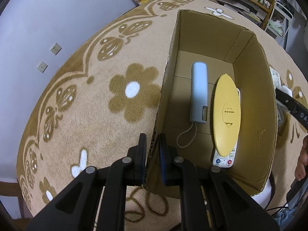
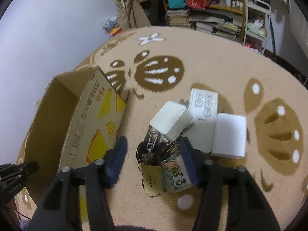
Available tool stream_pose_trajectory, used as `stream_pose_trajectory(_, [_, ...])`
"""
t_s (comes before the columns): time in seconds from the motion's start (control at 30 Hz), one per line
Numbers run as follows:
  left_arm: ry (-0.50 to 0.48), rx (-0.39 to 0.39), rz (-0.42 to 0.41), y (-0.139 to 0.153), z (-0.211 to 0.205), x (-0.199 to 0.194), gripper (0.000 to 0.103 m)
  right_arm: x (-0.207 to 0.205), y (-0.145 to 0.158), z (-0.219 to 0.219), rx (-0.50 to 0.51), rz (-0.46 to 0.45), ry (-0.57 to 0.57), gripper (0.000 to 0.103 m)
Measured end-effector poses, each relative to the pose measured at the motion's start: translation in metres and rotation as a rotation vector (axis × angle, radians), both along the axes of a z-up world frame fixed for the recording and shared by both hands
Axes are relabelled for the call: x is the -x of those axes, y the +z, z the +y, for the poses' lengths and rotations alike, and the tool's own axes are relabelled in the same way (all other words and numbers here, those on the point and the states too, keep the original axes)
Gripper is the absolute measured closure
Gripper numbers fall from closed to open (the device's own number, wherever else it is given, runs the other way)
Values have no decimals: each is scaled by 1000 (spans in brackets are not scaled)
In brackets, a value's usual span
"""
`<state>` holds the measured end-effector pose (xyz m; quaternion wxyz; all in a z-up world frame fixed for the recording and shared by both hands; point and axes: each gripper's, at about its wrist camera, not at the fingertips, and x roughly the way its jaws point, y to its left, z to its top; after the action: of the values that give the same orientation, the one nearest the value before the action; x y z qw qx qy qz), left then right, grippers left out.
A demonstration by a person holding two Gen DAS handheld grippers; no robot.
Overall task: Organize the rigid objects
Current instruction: 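Move the right tool to the key bunch and grasp the AIMA tag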
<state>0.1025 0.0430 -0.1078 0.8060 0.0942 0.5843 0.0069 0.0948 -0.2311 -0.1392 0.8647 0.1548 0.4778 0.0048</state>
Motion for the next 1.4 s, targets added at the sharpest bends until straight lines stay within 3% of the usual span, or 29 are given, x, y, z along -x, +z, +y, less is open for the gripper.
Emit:
stream_pose_trajectory(0.17, [1, 4, 1, -1, 0, -1, 92, -7, -14, 4, -30, 25, 30, 74])
stream_pose_trajectory(0.47, [-5, 1, 2, -2, -1, -1, 92, -14, -32, 2, -72, 63, 2, 74])
stream_pose_trajectory(0.6, [-2, 9, 3, -2, -1, -2, 92, -16, -36, -11, -190, 45, -30, 72])
stream_pose_trajectory(0.73, [-7, -3, 1, -3, -3, -1, 92, -16, -39, -16, -221, 46, -29, 74])
stream_pose_trajectory(0.83, [-7, -4, 2, -3, -3, -2, 92, -17, -38, -13, -199, 72, -25, 74])
stream_pose_trajectory(1.07, [-6, -1, 2, -3, -2, -2, 92, -20, -34, 8, -42, 129, 58, 74])
stream_pose_trajectory(1.2, [-5, -4, 5, -3, -2, -2, 92, -19, -32, 13, -71, 163, 118, 74])
stream_pose_trajectory(1.4, [-4, -3, 5, -2, -2, -2, 92, -18, -44, 24, -6, 227, 176, 73])
